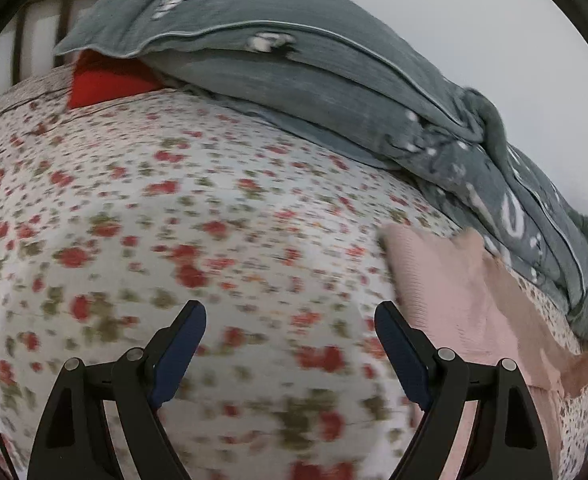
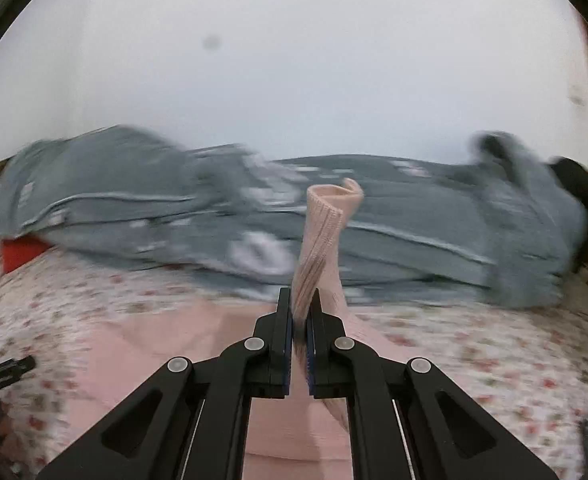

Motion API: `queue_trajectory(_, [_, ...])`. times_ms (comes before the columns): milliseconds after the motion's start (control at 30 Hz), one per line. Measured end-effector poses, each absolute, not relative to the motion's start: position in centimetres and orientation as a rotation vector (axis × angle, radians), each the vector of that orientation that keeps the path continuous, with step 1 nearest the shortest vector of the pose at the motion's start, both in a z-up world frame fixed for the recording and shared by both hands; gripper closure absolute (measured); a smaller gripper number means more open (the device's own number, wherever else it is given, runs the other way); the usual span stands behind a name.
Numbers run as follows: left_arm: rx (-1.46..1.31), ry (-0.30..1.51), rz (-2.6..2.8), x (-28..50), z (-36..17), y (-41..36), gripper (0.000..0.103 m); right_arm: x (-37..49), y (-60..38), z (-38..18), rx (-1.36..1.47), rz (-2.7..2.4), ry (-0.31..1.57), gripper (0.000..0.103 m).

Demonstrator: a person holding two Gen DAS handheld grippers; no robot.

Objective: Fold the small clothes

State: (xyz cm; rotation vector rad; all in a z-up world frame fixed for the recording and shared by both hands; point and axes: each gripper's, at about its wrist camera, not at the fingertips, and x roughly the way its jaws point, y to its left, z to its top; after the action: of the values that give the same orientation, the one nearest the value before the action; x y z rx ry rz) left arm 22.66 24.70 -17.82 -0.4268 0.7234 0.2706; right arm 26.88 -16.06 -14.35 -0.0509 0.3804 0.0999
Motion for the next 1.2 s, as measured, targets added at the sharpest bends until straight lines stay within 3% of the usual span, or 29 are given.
queue_trajectory(167, [-0.481,0.719,0.305,21.4,-18.5,28.2,0.017,29.8,-4.3,-18.6,-0.116,0.278,0.479,0.098])
queue_trajectory(367, [-0.511,0.722,0.326,21.1,-19.0,30.2,0.017,31.4,2.8,-25.2,-0.201,0.376,0.649,0.096])
queue_trajectory(433, [-0.51,0.724,0.32,21.3,-19.0,30.0,0.017,31.5,3.0,-26.2,-0.185,0.429,0.701,0.084])
queue_trajectory(500, [-0.495,0.728,0.306,21.6,-18.9,29.3,0.017,31.7,2.2,-26.6,-0.149,0.468,0.763,0.069])
queue_trajectory(567, [-0.47,0.724,0.285,22.1,-18.6,28.1,0.017,31.1,0.5,-25.8,-0.111,0.481,0.746,0.064])
queue_trajectory(633, [-0.452,0.719,0.251,22.5,-18.3,26.7,0.017,29.7,-2.2,-24.3,-0.069,0.493,0.688,0.051])
queue_trajectory(933, [-0.404,0.74,0.022,25.8,-18.1,18.3,0.02,26.5,-17.8,-22.5,-0.055,0.23,0.576,0.049])
queue_trajectory(1167, [-0.358,0.779,0.005,28.1,-19.1,14.2,0.065,29.0,-25.3,-26.4,0.043,0.133,0.69,0.049])
queue_trajectory(1200, [-0.364,0.789,0.011,28.3,-19.4,14.2,0.067,29.2,-25.7,-27.0,0.055,0.127,0.7,0.049])
